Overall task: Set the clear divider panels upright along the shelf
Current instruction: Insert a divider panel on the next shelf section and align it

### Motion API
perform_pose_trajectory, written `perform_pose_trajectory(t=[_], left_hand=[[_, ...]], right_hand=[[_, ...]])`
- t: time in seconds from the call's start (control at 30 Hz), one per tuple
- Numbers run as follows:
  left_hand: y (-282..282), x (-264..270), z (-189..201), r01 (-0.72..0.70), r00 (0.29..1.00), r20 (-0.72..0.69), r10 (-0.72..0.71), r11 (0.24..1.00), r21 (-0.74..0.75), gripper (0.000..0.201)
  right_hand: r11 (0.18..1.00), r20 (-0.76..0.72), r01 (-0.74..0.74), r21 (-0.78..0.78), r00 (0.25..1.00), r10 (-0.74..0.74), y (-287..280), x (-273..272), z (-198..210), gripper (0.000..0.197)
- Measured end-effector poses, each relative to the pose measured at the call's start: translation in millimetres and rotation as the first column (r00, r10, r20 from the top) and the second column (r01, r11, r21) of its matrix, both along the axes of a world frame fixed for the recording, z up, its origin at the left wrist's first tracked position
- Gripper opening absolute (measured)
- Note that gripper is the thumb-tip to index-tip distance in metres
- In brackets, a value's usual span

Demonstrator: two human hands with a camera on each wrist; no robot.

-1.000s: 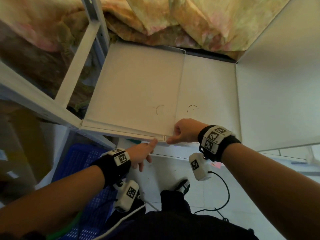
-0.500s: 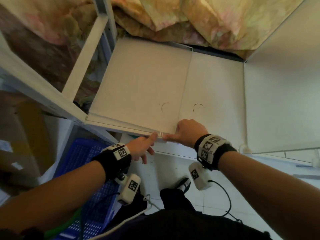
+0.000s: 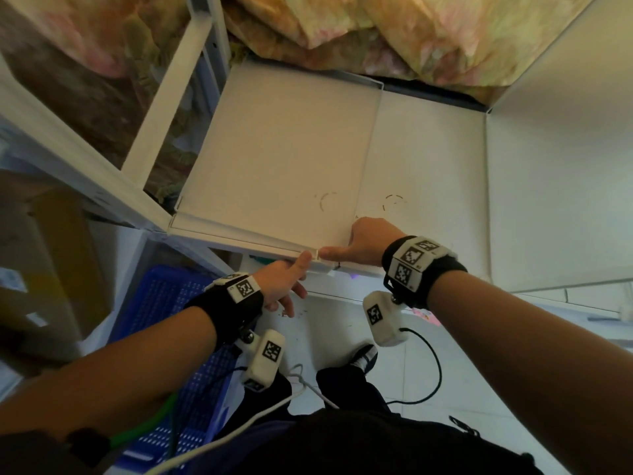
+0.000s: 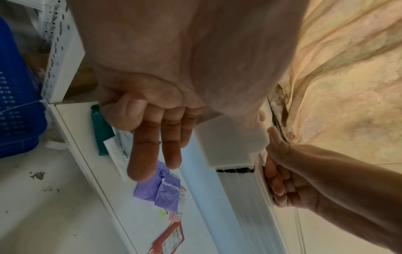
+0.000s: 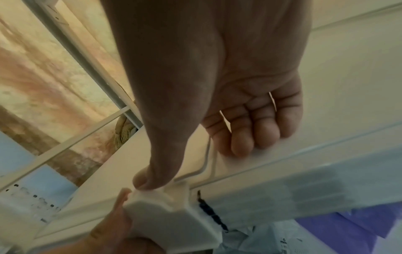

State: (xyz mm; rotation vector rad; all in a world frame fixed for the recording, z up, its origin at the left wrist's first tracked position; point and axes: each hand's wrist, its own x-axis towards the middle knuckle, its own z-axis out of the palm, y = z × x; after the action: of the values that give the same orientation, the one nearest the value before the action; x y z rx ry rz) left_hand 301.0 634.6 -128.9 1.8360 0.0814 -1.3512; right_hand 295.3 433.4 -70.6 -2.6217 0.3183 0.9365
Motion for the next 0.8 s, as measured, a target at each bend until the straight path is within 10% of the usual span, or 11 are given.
perform_pose_trajectory(t=[0.3,0.43,0.6,0.8], left_hand=[[0,-1,18,0.034,0.998,-0.051,-0.032,0.998,0.045,0.096],[1,0,24,0.053,0.998,-0.036,-0.051,0.997,0.058,0.106],[8,4,28,0.12,0.991,0.041,-0.124,0.989,0.085,0.111],[39,23,60,0.18,0.896,0.378,-0.234,0.968,0.173,0.047]], right_hand=[[0.996,-0.103,0.084,0.023,0.991,-0.081,1,12,11,0.065],[0.921,-0.172,0.37,0.124,0.922,-0.347,3,20,15,0.066],[0.908,0.005,0.419,0.016,0.908,-0.419,25,21,10,0.049],[0.71,-0.026,0.647,0.278,0.744,-0.668,18,21,11,0.024]])
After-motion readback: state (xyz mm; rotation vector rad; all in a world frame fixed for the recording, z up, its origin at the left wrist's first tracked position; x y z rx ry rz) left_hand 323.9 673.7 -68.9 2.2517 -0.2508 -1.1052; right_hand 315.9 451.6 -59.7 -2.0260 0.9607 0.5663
